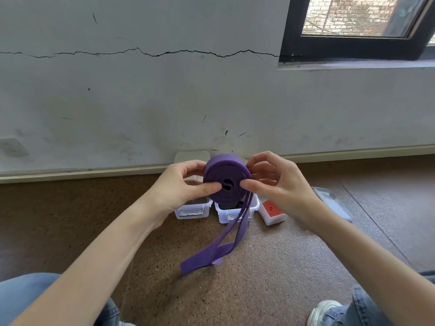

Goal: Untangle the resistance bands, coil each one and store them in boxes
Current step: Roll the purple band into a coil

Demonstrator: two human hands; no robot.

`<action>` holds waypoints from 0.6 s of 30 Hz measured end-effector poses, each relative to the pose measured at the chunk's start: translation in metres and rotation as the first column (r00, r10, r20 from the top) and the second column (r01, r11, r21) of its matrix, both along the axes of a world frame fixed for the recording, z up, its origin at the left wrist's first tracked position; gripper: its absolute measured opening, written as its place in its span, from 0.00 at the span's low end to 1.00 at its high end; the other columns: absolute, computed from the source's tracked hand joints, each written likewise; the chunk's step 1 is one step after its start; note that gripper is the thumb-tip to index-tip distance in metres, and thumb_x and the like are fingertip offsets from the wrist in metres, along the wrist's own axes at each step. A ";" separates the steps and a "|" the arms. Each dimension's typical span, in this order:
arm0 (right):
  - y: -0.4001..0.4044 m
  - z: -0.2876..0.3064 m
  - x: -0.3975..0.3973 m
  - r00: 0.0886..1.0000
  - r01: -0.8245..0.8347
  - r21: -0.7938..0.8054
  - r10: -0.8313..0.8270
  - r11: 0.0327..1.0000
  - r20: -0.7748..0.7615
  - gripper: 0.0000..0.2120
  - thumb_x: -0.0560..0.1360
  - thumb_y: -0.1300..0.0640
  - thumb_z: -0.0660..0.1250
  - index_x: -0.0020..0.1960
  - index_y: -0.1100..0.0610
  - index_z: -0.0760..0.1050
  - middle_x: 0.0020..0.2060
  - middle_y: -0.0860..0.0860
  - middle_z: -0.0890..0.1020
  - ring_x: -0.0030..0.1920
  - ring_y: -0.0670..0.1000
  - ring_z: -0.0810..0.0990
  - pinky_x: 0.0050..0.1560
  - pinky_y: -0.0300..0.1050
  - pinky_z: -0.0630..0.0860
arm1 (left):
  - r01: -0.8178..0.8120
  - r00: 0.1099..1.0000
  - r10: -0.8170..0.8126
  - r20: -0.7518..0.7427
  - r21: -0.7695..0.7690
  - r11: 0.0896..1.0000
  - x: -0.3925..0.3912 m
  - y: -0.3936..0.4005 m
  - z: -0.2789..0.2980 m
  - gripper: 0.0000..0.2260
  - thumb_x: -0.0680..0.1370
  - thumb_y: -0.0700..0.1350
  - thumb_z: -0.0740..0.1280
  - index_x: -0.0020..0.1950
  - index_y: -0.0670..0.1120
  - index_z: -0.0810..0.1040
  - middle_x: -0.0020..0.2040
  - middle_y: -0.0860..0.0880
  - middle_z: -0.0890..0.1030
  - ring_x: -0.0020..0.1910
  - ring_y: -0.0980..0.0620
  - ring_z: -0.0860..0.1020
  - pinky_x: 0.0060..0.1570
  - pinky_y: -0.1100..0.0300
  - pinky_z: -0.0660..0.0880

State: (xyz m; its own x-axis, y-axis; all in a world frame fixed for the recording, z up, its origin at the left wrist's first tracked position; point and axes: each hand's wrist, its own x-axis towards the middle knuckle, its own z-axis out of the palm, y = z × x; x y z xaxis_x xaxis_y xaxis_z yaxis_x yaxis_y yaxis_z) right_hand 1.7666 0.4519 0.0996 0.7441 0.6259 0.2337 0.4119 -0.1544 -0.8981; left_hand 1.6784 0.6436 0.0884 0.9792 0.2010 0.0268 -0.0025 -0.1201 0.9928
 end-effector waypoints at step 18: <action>0.004 -0.012 -0.007 0.995 -0.018 0.050 0.023 0.999 -0.093 0.13 0.68 0.65 0.74 0.47 0.56 0.73 0.45 0.58 0.82 0.45 0.57 0.82 0.51 0.51 0.80 | 0.043 0.995 -0.053 -0.085 -0.110 0.993 -0.001 0.001 0.004 0.22 0.59 0.48 0.76 0.52 0.49 0.81 0.50 0.48 0.84 0.50 0.51 0.82 0.47 0.58 0.80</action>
